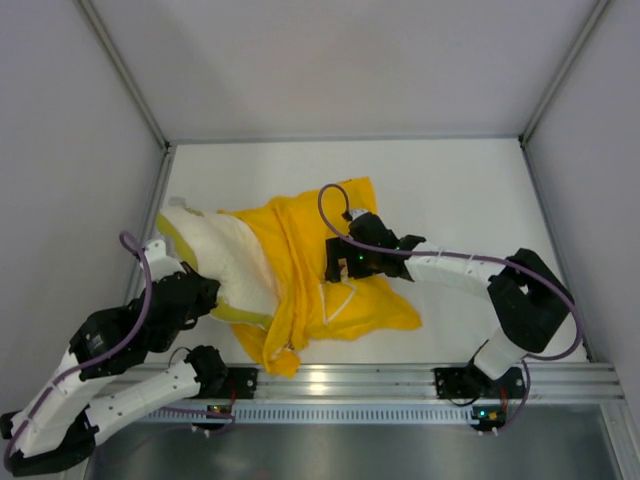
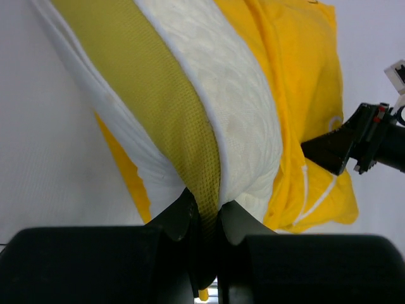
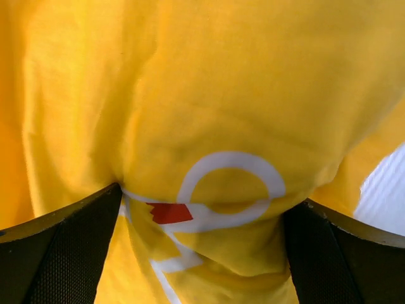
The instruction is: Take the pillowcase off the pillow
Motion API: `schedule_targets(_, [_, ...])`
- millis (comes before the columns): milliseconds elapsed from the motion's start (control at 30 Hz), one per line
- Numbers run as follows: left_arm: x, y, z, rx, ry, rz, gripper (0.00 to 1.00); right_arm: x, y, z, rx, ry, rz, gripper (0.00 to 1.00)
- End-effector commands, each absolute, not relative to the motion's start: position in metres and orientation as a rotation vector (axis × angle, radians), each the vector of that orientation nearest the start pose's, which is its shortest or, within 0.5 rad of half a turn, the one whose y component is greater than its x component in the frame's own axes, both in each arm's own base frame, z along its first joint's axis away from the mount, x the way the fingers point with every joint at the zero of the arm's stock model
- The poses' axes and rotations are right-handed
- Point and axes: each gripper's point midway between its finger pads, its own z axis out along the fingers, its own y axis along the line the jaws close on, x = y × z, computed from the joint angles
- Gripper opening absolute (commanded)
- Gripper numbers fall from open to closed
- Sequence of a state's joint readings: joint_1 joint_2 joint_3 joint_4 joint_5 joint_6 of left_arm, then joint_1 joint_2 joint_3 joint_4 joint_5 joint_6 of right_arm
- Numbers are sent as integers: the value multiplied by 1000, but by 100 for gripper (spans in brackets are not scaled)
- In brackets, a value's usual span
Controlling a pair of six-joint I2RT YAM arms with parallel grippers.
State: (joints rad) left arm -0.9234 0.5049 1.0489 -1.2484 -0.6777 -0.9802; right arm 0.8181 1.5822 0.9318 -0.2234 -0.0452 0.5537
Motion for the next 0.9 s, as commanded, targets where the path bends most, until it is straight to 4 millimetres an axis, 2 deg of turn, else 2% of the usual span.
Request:
schedule_targets(0, [150,-76,267,-420,2032,-519,0,279,348,122,-474,2302,793,100])
schedule_targets(33, [150,-76,265,-417,2036,-522,0,291,341,126,-462,2284,742,100])
schedule_targets(67, [150,-77,263,-417,2040,-517,0,295,336,129,-458,2286,714,100])
schedule_targets(100, [150,-77,262,-419,2043,-517,0,302,332,142,-446,2254,704,100])
schedule_targets(133, [150,-78,258,-417,2050,-511,0,312,320,147,-418,2239,660,99])
schedule_targets(167, [150,-79,257,-415,2056,-514,0,314,312,149,-398,2243,630,100])
schedule_targets(233, [150,-81,253,-414,2064,-516,0,315,278,157,-292,2255,494,100])
schedule_targets(333, [151,-85,250,-413,2061,-531,0,291,239,150,-179,2277,420,99])
schedule_targets(367, [151,-85,250,-411,2058,-534,0,278,222,127,-147,2323,369,99])
schedule_targets(400, [152,-86,249,-407,2059,-533,0,270,210,131,-106,2308,369,99])
schedule_targets(433, [152,-86,249,-407,2055,-538,0,266,198,126,-58,2318,353,100])
schedule_targets(533, [152,-86,253,-394,2052,-537,0,243,167,101,7,2379,290,99])
schedule_targets(567, [151,-86,254,-390,2050,-542,0,233,157,87,14,2410,259,99])
schedule_targets(600, [151,-86,256,-380,2049,-546,0,229,153,85,31,2406,260,100])
schedule_targets(667, [149,-84,263,-378,2032,-565,0,224,136,72,78,2413,207,99])
schedule_targets(733, [146,-79,272,-389,2009,-583,0,228,122,71,141,2397,179,100])
schedule_targets(867, [141,-65,275,-408,2003,-556,0,237,111,83,245,2330,193,100])
